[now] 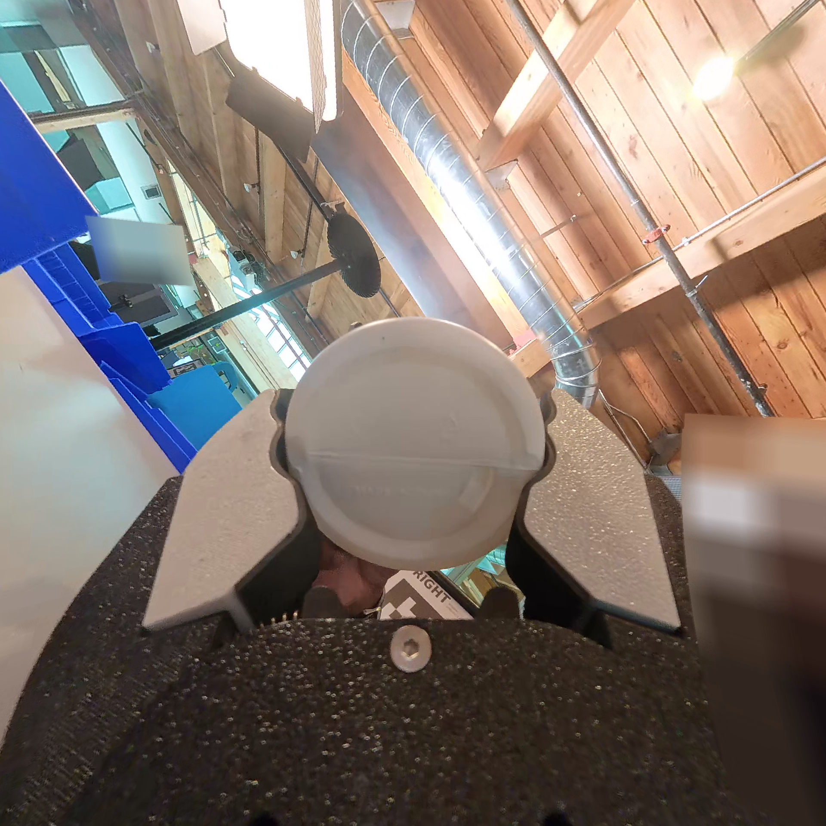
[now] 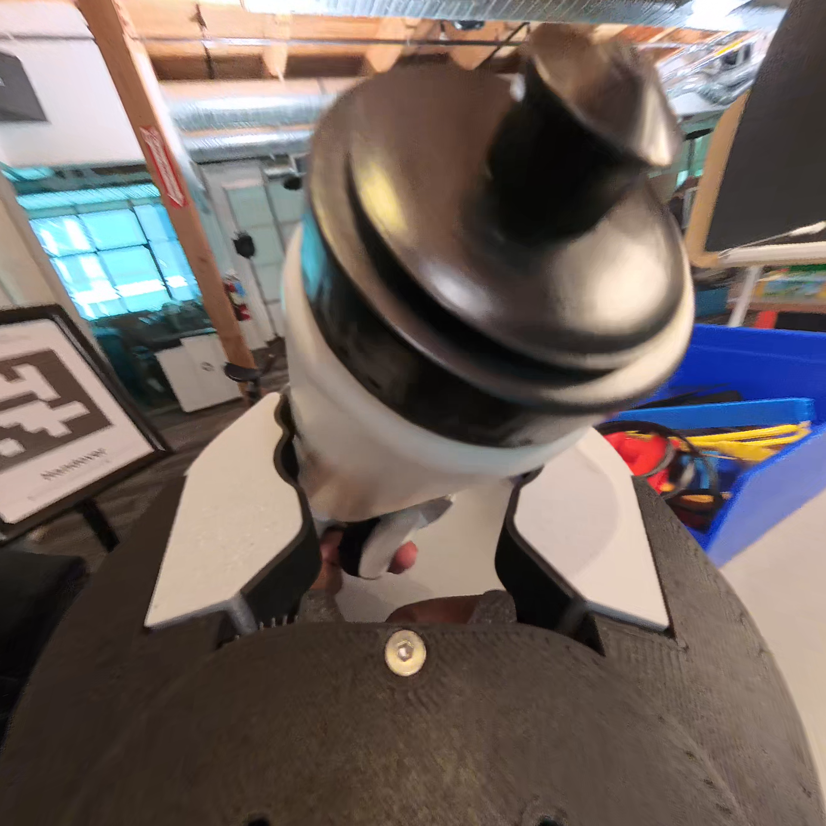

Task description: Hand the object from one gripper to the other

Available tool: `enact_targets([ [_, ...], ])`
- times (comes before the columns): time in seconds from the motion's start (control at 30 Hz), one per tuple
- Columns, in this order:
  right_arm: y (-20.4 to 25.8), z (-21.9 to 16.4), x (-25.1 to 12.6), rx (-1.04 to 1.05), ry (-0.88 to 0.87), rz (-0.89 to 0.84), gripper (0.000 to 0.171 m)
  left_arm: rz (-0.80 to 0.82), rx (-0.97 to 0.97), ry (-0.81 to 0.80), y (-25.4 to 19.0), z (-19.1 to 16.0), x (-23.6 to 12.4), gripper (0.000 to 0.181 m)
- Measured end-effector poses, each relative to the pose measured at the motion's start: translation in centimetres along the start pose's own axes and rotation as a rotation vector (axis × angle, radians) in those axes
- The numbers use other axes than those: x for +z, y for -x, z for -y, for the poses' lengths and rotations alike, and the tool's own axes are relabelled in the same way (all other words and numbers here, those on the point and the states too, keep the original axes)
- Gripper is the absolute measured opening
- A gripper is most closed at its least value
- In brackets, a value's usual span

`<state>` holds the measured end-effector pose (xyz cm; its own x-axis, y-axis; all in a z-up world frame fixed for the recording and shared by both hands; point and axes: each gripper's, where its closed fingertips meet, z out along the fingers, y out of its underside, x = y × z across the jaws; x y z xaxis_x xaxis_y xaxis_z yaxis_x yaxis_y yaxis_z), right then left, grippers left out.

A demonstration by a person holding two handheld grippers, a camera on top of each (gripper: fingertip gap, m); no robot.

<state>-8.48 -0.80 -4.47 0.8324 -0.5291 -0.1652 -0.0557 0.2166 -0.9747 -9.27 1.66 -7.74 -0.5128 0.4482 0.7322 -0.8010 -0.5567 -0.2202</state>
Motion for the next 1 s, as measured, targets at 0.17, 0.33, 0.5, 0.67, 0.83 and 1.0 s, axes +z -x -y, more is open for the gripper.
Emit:
enact_targets([
  [0.17,0.0,0.2,-0.7,-0.141,0.048,-0.026,0.107,-0.012,0.010,0.026,-0.5,0.5,0.0,0.105],
  [0.33,1.6,0.4,-2.1,-0.241,0.082,0.087,0.098,-0.049,0.031,0.132,-1.6,1.0,-0.2,0.105],
  [0.5,2.9,-0.3,-3.2,-0.317,0.144,0.173,0.094,-0.035,0.139,0.268,-2.8,1.5,-0.9,0.105],
  [0.67,2.9,-1.6,-2.9,-0.401,0.215,0.157,0.094,0.000,0.228,0.329,-3.4,2.4,-1.8,0.105],
  [0.83,2.7,-1.8,-2.2,-0.470,0.215,0.113,0.098,0.037,0.230,0.384,-3.4,2.7,-2.6,0.105],
  [1.0,2.5,-1.9,-1.9,-0.592,0.203,0.062,0.101,0.061,0.230,0.413,-3.3,2.9,-3.1,0.104],
])
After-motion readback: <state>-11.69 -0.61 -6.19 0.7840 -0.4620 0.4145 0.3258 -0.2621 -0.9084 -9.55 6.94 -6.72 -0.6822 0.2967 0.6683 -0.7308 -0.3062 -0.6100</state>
